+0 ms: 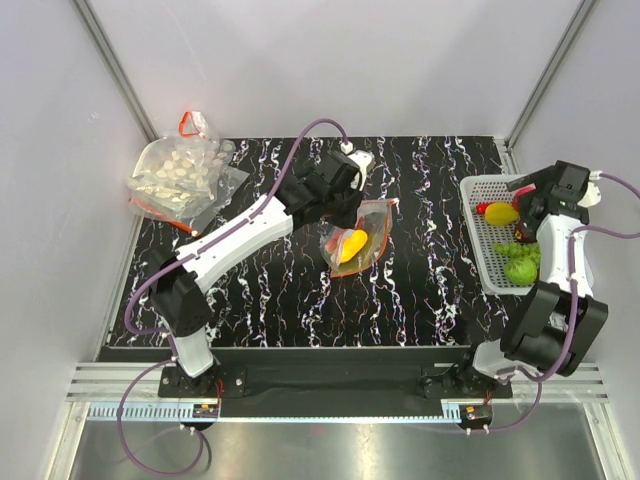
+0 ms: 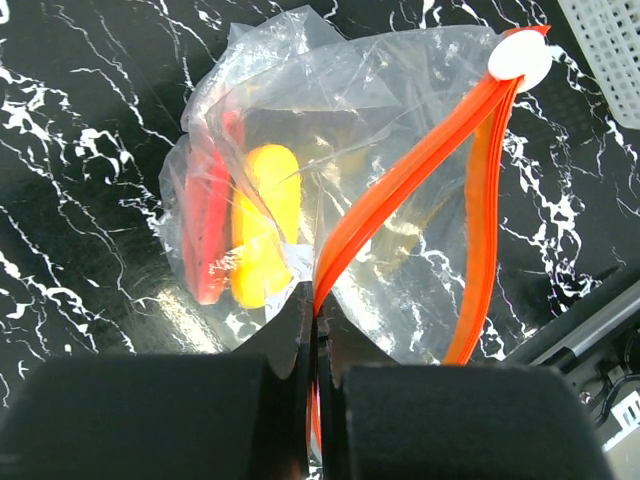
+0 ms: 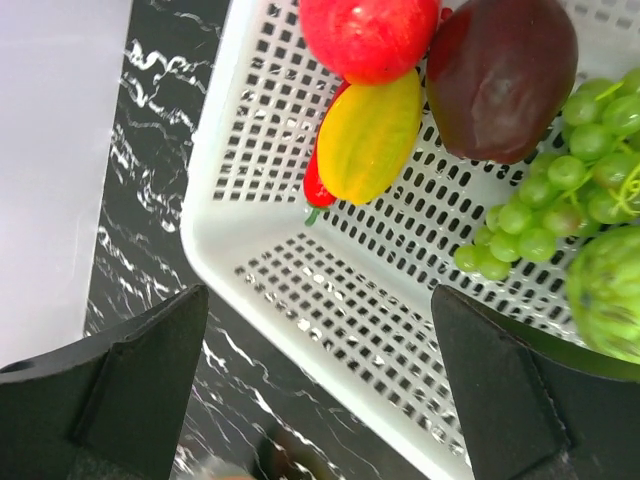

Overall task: Place the food in the zip-top bag and seal the zipper
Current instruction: Pick up the fake fruit from the bin.

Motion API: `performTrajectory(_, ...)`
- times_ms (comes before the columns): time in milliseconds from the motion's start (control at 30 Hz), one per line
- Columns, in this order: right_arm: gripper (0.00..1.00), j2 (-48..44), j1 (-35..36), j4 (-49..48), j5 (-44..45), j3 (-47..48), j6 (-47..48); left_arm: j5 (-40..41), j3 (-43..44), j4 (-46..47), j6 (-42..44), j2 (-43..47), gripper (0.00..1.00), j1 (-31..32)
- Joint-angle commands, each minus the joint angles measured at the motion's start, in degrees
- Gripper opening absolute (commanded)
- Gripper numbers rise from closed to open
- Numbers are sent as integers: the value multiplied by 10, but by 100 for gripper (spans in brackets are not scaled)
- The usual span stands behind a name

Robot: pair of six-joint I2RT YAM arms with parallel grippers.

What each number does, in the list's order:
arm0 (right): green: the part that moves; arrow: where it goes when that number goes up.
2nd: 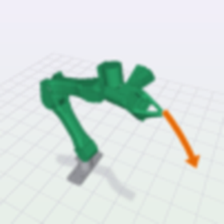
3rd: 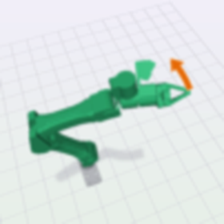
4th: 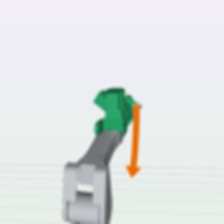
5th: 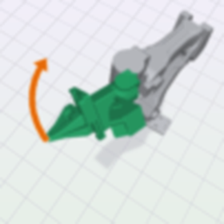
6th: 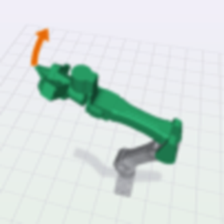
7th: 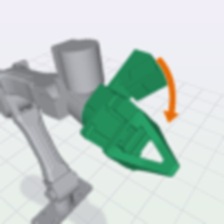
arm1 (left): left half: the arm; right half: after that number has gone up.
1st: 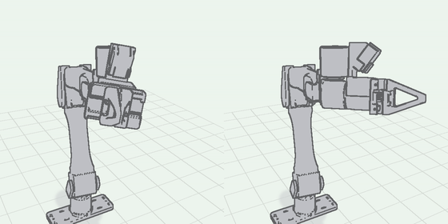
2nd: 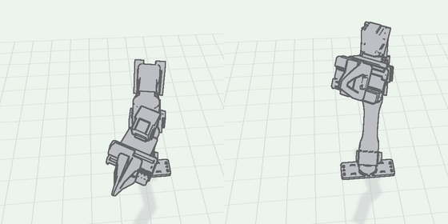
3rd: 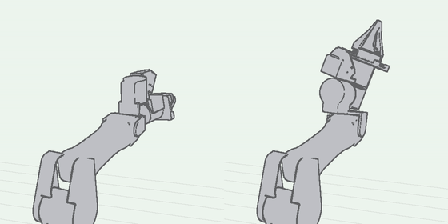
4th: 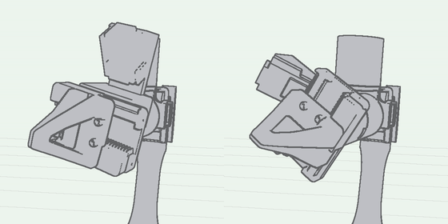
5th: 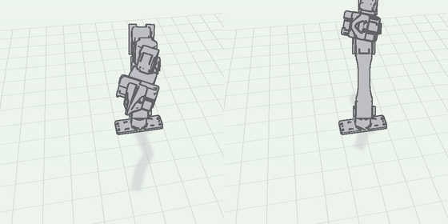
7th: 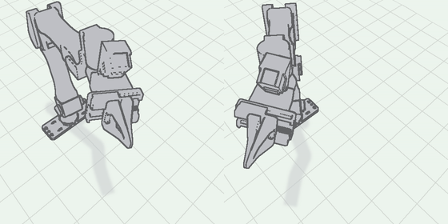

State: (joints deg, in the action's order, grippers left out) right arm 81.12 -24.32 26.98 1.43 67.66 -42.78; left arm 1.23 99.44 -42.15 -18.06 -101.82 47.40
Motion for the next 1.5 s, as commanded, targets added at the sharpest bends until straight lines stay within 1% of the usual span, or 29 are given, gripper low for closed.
performTrajectory(0,100,19,5,-61,31,-5,-83,-9,2,27,-7,15,0,1)
performTrajectory(67,100,34,5,-90,29,-5,-89,-6,15,20,-9,8,0,3)
performTrajectory(200,100,89,5,-91,58,13,-109,-2,22,17,-12,0,0,7)
performTrajectory(300,100,126,5,-111,66,15,-128,-10,27,16,-10,-5,0,8)
performTrajectory(600,100,248,5,-178,38,52,-143,-27,72,-2,-11,-12,0,8)
performTrajectory(733,100,281,5,-193,45,60,-154,-15,96,-30,-3,-22,0,8)
performTrajectory(767,100,293,5,-196,46,61,-160,3,100,-35,-2,-24,0,8)
performTrajectory(867,100,314,5,-198,51,68,-170,17,108,-42,0,-23,0,8)
performTrajectory(900,97,318,5,-182,58,71,-175,18,110,-43,1,-23,0,8)
performTrajectory(933,91,321,6,-168,64,80,-180,18,111,-45,1,-24,0,8)
performTrajectory(967,80,317,6,-159,68,81,-176,19,113,-46,1,-25,0,8)
performTrajectory(1033,71,303,8,-172,67,64,-172,19,117,-48,1,-28,0,8)
performTrajectory(1067,65,282,9,-180,74,55,-170,19,117,-50,1,-29,0,8)
performTrajectory(1100,53,270,11,-188,79,46,-168,20,118,-50,1,-30,0,8)
performTrajectory(1200,36,219,21,-186,105,17,-153,19,115,-48,1,-29,0,8)
performTrajectory(1300,35,166,36,-188,111,-13,-143,25,114,-45,3,-24,0,8)
performTrajectory(1333,30,153,40,-193,110,-23,-140,27,113,-45,4,-22,0,8)
performTrajectory(1400,27,114,47,-203,102,-46,-125,28,115,-43,5,-21,0,8)
performTrajectory(1467,26,78,48,-214,68,-62,-105,28,113,-42,5,-20,0,8)
